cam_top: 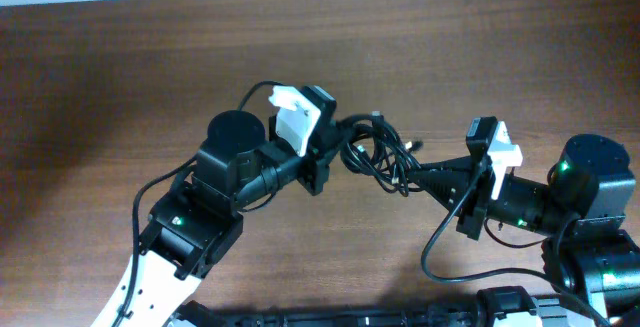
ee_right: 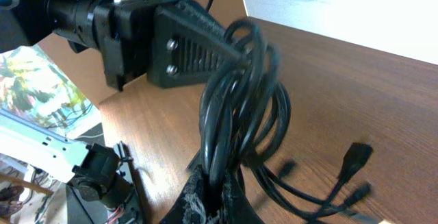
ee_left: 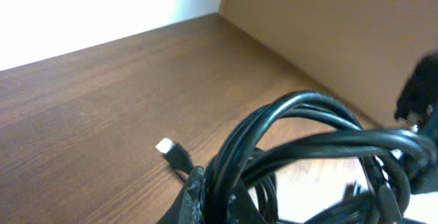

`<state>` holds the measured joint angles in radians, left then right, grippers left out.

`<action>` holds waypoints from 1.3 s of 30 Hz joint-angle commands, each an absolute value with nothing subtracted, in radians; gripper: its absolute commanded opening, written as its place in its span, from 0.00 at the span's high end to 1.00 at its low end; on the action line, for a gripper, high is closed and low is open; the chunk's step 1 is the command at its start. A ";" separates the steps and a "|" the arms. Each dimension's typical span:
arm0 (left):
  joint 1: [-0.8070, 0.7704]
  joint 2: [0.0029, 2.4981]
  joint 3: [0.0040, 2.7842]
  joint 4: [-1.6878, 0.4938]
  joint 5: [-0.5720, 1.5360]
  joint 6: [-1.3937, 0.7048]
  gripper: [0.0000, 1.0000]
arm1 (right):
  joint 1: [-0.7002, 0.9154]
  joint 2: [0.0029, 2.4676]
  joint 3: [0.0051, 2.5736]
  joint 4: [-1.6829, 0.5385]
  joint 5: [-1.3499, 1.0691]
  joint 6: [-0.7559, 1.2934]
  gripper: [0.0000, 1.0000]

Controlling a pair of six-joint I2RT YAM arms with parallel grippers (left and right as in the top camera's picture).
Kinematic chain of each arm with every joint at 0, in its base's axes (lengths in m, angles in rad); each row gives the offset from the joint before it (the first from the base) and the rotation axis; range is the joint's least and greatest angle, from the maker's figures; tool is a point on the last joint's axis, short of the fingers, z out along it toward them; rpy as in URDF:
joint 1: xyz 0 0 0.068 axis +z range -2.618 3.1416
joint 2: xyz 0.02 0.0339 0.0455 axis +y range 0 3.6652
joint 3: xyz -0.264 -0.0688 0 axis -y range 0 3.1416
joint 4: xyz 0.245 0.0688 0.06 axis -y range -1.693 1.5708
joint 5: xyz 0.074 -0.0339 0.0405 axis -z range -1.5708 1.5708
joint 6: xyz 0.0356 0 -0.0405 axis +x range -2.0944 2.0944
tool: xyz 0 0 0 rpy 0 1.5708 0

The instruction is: Untangle cables

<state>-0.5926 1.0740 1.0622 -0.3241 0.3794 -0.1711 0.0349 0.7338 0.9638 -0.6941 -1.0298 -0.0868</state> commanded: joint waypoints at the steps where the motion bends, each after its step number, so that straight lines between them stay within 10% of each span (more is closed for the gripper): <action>1: -0.573 1.066 1.074 -0.300 0.295 -0.247 1.00 | 0.032 0.718 0.976 -0.699 -1.060 -0.097 0.96; 27: -0.573 1.066 1.074 -0.308 -0.024 -1.202 1.00 | 0.032 0.718 0.976 -0.722 -1.061 -0.097 0.96; 32: -0.573 1.066 1.074 -0.287 -0.023 -1.118 1.00 | 0.032 0.718 0.976 -0.722 -1.061 -0.096 0.96; 39: -0.573 1.066 1.074 -0.277 -0.009 -0.531 1.00 | 0.032 0.718 0.976 -0.722 -1.061 -0.096 0.25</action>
<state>-0.5789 1.0744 1.0622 -0.2882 -0.0013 -0.8497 0.0349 0.7242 0.9642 -0.7250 -1.0412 -0.0891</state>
